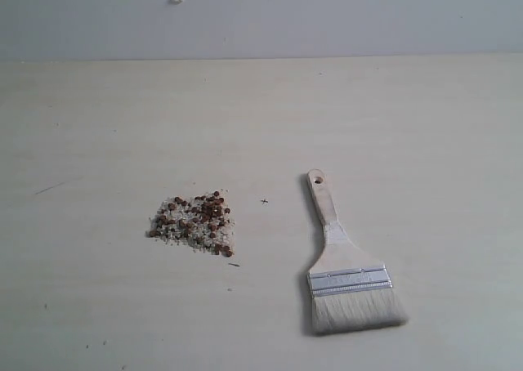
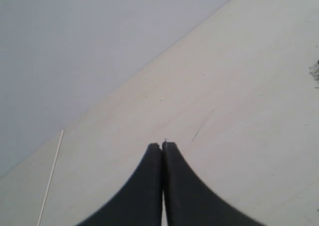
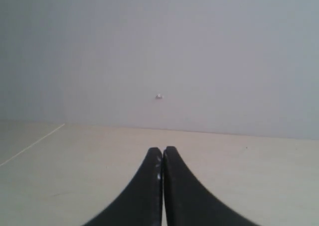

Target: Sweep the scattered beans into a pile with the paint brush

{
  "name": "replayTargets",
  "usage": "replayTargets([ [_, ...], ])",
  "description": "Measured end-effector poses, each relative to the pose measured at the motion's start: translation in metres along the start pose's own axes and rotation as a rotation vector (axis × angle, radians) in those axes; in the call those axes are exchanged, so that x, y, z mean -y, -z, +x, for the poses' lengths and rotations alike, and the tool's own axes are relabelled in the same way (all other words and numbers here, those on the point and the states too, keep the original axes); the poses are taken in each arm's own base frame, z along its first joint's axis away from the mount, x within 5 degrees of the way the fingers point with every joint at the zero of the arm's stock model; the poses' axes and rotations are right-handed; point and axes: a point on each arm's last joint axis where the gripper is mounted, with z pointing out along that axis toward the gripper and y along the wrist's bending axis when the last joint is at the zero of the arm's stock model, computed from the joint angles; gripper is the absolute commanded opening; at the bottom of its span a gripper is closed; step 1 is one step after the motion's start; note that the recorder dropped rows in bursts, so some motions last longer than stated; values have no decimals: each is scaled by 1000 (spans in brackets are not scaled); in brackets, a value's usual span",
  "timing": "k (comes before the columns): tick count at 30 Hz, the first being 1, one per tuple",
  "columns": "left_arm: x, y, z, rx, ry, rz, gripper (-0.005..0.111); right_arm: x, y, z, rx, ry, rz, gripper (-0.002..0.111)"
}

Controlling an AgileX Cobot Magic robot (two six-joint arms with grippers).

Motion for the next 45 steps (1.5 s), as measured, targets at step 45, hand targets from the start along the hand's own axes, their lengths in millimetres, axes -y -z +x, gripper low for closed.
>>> replayTargets([
  [45, 0, 0, 0, 0, 0, 0, 0, -14, 40, -4, 203, 142, -19, 0],
])
